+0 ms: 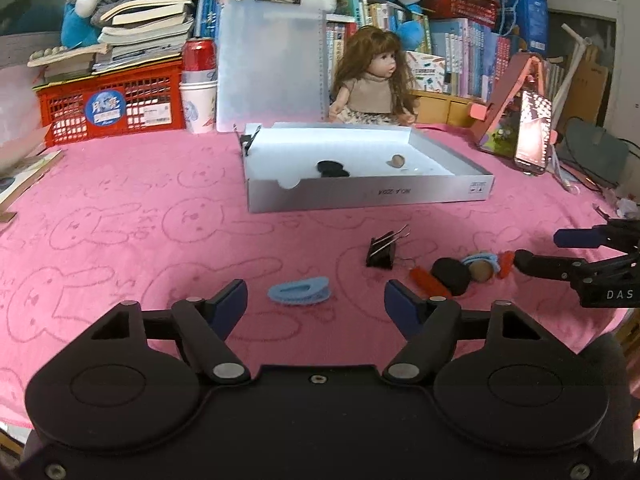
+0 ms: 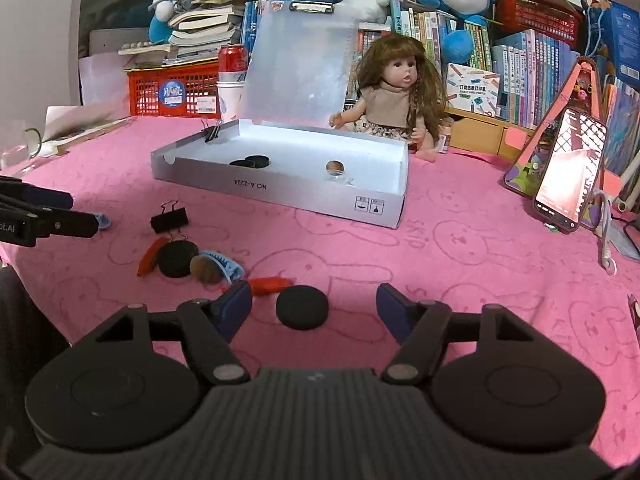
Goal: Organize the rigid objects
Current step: 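Grasp the blue hair clip with the left tool while the right tool grasps a black disc, then carry the blue clip into the box with the left tool while the right tool carries the disc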
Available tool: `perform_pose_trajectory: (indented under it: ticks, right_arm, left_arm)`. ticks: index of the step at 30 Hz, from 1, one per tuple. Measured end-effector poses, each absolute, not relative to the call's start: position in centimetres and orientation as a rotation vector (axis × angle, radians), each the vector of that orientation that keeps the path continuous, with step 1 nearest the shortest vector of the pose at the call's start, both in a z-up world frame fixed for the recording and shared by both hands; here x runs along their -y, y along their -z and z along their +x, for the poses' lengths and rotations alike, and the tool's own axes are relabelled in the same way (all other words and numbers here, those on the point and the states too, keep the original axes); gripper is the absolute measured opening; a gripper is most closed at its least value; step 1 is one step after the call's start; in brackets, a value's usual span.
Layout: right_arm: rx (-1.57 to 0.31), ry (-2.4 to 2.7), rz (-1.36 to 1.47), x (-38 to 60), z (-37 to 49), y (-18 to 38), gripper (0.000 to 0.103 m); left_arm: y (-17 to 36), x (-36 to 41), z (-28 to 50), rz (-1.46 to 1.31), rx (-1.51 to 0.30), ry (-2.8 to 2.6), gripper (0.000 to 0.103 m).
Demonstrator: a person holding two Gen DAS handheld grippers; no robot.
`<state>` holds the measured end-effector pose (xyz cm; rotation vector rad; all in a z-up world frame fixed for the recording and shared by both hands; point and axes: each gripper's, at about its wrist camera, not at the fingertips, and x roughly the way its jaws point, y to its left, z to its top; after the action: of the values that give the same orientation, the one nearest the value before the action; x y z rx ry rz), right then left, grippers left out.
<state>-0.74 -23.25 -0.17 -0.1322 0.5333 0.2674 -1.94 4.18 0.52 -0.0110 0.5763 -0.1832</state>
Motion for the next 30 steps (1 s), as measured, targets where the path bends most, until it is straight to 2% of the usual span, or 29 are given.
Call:
perform_pose_trajectory:
  ticks: [5,13,16,18,21,30]
  right_arm:
    - [-0.522,-0.207,-0.068,23.5,-0.7,0.7,0.064]
    - [-0.53,-0.194,-0.033,23.4,-0.4,1.5,0.058]
    - [-0.522,-0.183,-0.048,23.0,-0.6,1.9,0.054]
    - [-0.512,-0.175,-0.057,22.7,-0.8,2.0,0.049]
    - [-0.502,-0.166,-0.051,22.5,-0.9,2.0,0.035]
    - [-0.521,-0.123,0.027,23.4,-0.2,1.5,0.035]
  left_arm:
    - [0.0,-4.6,-1.5,-0.078,-0.589,0.14,0.068]
    - [0.7,-4.1,-0.1,-0.099,-0.596,0.067,0.06]
    - [0.9,-3.6,0.2,-0.084,-0.588,0.039,0.052]
    - [1.0,-3.4,0.1,-0.079,-0.581,0.026,0.037]
    - [0.9,-3.6,0.0,-0.104,-0.58,0.035,0.037]
    - [0.0,-3.1,-0.1,-0.096,-0.57,0.063,0.037]
